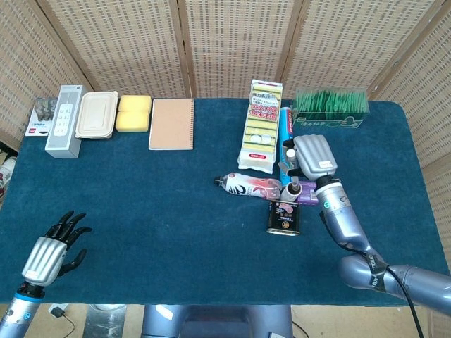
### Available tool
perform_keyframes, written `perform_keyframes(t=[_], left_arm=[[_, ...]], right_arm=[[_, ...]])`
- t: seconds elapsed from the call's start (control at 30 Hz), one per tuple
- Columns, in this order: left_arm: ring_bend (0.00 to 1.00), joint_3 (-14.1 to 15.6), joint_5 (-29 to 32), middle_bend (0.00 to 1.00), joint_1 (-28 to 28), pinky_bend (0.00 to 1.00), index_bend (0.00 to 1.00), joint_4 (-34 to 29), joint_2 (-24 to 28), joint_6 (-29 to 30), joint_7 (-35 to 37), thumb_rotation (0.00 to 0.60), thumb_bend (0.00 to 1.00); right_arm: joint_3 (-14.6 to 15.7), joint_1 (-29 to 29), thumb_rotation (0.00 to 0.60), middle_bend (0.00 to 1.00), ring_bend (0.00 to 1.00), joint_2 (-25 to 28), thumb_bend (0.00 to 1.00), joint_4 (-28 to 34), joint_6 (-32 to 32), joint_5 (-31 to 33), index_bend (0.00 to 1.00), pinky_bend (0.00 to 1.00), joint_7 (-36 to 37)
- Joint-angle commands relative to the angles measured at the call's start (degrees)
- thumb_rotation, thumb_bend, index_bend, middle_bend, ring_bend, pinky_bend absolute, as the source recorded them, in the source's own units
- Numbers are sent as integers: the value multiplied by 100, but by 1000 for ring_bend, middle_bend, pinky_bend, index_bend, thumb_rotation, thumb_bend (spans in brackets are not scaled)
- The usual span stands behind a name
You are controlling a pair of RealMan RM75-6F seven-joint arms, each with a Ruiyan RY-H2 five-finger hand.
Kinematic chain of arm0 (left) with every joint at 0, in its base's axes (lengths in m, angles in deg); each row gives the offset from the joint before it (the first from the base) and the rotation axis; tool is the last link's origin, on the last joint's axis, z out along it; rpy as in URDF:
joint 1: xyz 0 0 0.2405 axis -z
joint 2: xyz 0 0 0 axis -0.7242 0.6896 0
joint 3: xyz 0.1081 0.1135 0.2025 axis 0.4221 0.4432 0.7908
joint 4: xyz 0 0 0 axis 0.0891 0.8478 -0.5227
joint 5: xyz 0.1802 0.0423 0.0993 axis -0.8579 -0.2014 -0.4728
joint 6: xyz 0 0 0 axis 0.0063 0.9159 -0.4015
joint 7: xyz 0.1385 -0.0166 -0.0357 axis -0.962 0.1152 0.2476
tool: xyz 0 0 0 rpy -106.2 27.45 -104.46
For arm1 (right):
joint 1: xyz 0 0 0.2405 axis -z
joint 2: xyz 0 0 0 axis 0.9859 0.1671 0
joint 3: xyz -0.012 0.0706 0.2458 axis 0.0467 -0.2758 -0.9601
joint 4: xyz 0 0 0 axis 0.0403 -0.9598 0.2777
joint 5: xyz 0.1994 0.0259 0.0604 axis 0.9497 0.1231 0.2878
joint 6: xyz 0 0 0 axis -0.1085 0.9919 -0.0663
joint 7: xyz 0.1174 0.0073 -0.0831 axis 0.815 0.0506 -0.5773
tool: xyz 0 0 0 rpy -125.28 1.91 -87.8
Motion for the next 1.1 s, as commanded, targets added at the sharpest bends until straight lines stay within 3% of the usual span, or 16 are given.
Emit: perform_keyframes(t=[0.03,0.67,1.1], left_arm=[[45,-3,5,136,-5,267,289,16,-4,8,18,600,355],[45,-11,17,136,1,267,289,2,-4,-17,2,600,355],[45,-54,48,136,-6,267,289,-156,34,-4,-182,600,355]], right_arm=[[19,-37,600,961,977,-66,397,11,3,14,752,983,-57],[10,-33,600,939,952,-275,388,-354,-78,52,752,958,185],[83,108,600,909,906,-358,362,-846,-156,-385,752,919,712]])
